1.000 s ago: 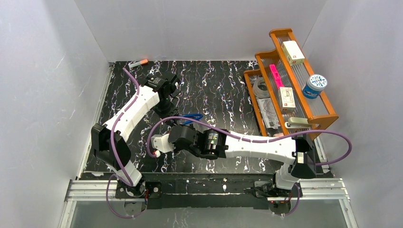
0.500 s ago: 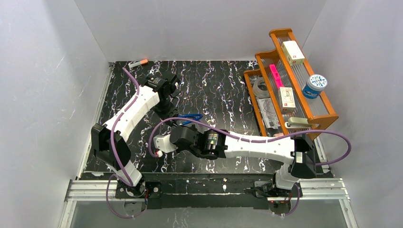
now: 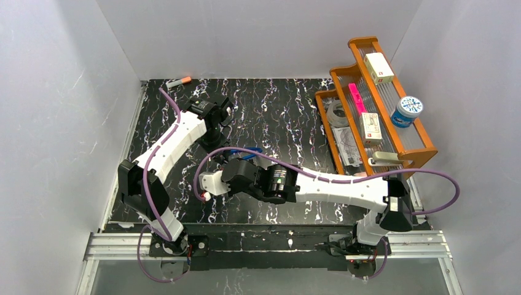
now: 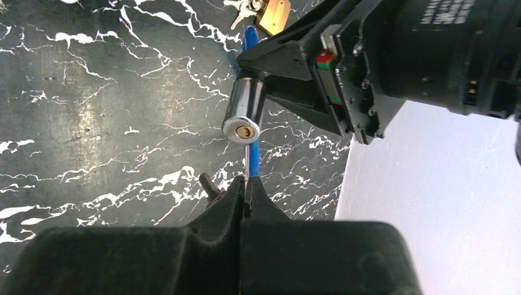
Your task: Unlock with the key
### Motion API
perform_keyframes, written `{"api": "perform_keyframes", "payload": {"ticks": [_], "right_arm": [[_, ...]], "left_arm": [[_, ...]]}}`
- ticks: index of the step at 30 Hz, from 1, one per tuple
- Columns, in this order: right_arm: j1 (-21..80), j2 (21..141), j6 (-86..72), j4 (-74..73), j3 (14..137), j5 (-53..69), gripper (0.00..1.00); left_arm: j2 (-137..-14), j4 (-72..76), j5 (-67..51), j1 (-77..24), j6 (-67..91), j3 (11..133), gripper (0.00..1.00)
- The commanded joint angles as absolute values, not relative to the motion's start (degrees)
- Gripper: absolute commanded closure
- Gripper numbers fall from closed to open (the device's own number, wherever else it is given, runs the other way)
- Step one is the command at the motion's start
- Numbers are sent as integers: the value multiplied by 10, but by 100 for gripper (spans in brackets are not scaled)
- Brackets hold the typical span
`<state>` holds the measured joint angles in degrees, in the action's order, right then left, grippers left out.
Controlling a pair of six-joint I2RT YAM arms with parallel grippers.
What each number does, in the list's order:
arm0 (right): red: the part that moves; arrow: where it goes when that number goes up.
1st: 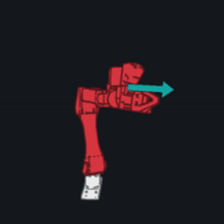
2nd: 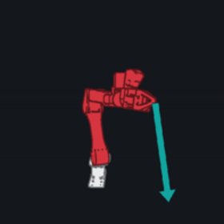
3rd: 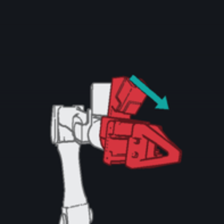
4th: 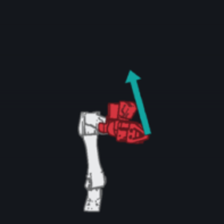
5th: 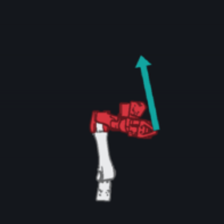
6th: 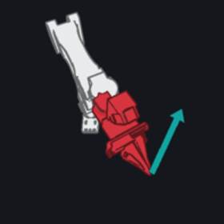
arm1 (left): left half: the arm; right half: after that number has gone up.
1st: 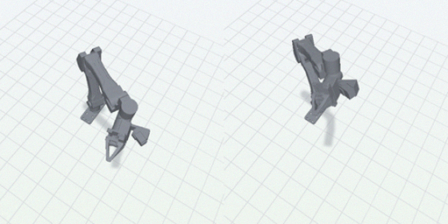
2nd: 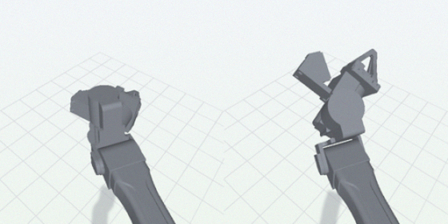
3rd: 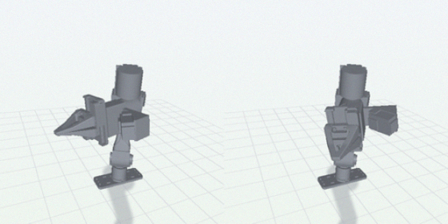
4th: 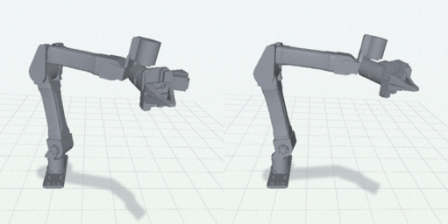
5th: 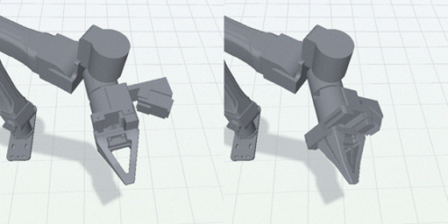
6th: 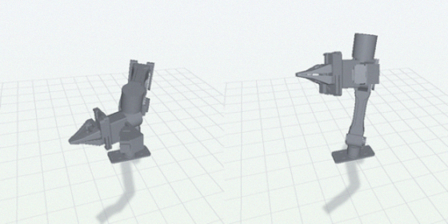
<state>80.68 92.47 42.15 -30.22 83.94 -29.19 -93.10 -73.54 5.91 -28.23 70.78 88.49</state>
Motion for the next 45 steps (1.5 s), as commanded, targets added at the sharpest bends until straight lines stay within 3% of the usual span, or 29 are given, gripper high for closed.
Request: {"api": "perform_keyframes", "payload": {"ticks": [1,36,45], "right_arm": [[808,895,410,-297,870,-279,99],[811,957,428,-265,870,-309,99],[824,993,439,-274,884,-377,99]], "left_arm": [[-904,-742,59,-283,718,884,100],[-890,-736,46,-283,716,876,100],[-894,-736,38,-283,729,883,100]]}}
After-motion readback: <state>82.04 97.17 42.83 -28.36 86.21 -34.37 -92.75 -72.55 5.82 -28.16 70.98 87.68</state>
